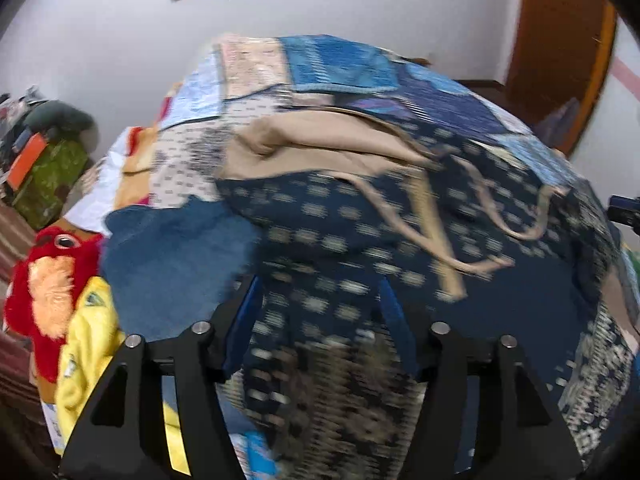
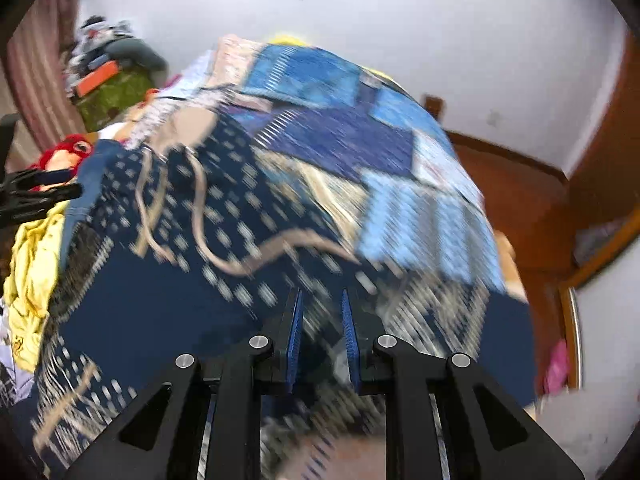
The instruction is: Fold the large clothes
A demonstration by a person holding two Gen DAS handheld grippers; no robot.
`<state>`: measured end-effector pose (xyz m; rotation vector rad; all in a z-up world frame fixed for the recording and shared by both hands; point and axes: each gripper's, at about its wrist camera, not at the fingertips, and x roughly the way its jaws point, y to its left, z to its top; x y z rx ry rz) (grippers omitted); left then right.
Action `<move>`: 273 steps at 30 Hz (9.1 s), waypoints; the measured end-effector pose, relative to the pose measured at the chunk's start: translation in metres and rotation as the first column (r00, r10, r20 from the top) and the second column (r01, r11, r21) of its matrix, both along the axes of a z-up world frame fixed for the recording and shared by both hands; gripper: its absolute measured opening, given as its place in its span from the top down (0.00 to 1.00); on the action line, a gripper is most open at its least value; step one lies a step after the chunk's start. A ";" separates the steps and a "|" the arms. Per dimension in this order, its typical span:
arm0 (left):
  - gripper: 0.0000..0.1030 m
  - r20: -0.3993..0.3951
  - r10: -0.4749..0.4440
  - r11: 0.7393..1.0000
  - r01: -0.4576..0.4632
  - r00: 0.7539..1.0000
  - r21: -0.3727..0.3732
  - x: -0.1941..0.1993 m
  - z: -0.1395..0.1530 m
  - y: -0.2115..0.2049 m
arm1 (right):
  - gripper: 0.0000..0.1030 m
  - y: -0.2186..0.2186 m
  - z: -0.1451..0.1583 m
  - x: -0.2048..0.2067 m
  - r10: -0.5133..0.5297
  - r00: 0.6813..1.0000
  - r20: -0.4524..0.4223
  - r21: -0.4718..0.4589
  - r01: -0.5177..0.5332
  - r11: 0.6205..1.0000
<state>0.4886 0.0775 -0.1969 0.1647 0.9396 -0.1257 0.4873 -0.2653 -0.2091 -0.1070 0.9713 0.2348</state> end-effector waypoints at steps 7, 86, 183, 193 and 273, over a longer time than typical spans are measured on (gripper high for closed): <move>0.33 -0.053 -0.135 0.991 0.135 0.989 -0.007 -0.010 -0.028 -0.094 | 0.85 -0.096 -0.029 -0.031 -0.160 0.979 -0.128 0.137 0.177 0.975; 0.12 0.189 0.053 0.999 -0.054 0.981 0.000 -0.100 0.030 -0.046 | 0.94 0.062 0.102 -0.017 -0.024 0.984 0.174 0.298 -0.029 0.954; 0.24 -0.100 0.317 0.945 -0.323 0.943 -0.054 -0.147 -0.093 0.096 | 0.17 0.036 -0.066 -0.024 -0.049 0.991 0.124 -0.428 0.098 0.898; 0.24 -0.063 0.356 0.933 -0.358 0.932 -0.023 -0.163 -0.069 0.118 | 0.03 -0.010 -0.027 -0.046 -0.095 0.994 0.047 -0.183 0.102 0.978; 0.39 -0.408 0.157 0.730 -0.384 0.899 -0.565 -0.301 -0.121 0.099 | 0.25 0.009 -0.043 -0.249 0.054 0.975 -0.218 0.249 0.002 0.968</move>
